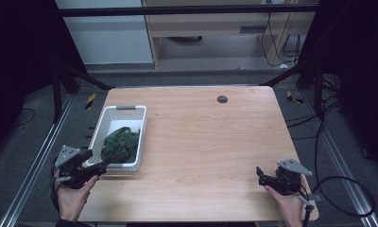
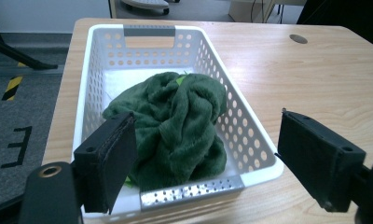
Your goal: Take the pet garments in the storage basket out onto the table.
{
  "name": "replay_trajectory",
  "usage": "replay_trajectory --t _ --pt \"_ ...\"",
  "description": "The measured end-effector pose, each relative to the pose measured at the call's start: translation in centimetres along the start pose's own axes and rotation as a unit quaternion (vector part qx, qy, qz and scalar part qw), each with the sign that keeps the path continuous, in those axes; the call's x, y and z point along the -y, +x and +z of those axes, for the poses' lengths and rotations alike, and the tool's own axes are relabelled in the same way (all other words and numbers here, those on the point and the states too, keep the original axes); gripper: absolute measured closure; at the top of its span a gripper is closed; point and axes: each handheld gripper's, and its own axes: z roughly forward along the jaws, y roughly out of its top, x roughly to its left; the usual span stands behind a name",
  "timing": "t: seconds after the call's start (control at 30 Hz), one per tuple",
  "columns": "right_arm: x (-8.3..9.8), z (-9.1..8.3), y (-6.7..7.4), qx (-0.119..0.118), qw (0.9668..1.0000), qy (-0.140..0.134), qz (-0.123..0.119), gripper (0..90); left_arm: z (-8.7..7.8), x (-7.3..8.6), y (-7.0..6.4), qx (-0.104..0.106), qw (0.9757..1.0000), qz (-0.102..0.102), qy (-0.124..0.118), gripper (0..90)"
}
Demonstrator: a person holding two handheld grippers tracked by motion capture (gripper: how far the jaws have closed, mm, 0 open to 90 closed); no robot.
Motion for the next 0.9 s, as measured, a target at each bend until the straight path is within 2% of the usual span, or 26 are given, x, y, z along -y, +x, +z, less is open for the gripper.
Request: replay_trajectory --t 0.2,0.4,0.6,0.9 --pt "0.0 0.0 0.0 -0.001 1.0000 0.001 -0.001 8.2 0.9 -0.8 -0.2 0.003 1.0000 0.004 0.004 18.9" --pt "0.0 0.2 0.1 -0.002 1.0000 0.004 -0.004 8.1 1.8 -1.6 -0.2 0.006 0.9998 0.009 0.018 18.3" --pt "-0.1 0.2 0.2 -0.003 1.0000 0.007 -0.005 8.1 2.8 -2.6 0.0 0.002 0.9991 0.026 0.034 17.8" --pt "-0.1 0.3 0.2 -0.004 0.9999 0.009 -0.004 8.1 3.8 -3.7 0.3 0.004 0.9987 0.029 0.042 17.5"
